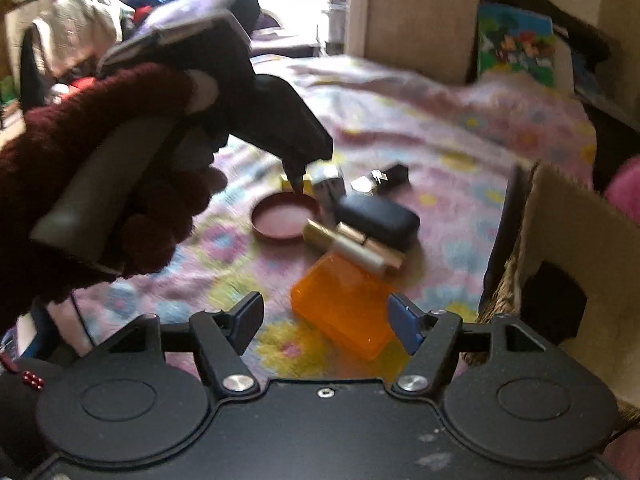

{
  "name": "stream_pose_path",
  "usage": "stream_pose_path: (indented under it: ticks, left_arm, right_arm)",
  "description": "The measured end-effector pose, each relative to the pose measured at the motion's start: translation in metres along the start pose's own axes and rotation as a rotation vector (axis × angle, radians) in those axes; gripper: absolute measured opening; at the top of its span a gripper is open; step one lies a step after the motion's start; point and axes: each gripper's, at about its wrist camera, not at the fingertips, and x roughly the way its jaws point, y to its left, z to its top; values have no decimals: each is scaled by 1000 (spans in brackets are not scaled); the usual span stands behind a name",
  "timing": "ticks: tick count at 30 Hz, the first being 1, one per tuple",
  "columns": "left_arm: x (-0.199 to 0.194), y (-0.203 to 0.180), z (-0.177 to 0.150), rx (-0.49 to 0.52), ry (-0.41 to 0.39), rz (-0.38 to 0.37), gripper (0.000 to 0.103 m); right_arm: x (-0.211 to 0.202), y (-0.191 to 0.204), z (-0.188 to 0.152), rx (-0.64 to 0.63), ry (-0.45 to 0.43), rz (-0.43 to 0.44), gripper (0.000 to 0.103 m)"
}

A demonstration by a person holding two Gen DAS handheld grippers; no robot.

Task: Organize rigid objects
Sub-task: 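Move both tools back from the basket toward the remaining items, then lower the left tool onto the red round lid and close on it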

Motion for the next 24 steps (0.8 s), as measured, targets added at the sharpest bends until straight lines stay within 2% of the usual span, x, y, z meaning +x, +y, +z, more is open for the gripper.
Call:
stream_pose_path:
  ticks: [4, 6, 8, 14, 20, 24]
  left_arm:
    - [6, -9, 1, 40, -22, 25, 81]
    - [6, -11, 2, 59, -32, 45, 83]
    - [7, -11, 3, 76, -48, 52, 95]
    - [13, -10, 4, 102, -49, 71, 96]
    - [27, -1, 4, 77, -5, 90, 96]
    - [30, -4, 6, 71, 3, 91, 96]
  right_arm:
    - [17, -2, 1, 37, 42, -56, 72]
    - [23, -5, 3, 68, 50, -80, 78]
    - [29, -7, 3, 98, 61, -97, 85]
    - [55, -5, 7, 132, 97, -127, 89]
    - [73, -5, 8, 194, 113, -128, 89]
    - [77, -4, 10, 184, 107, -121, 90]
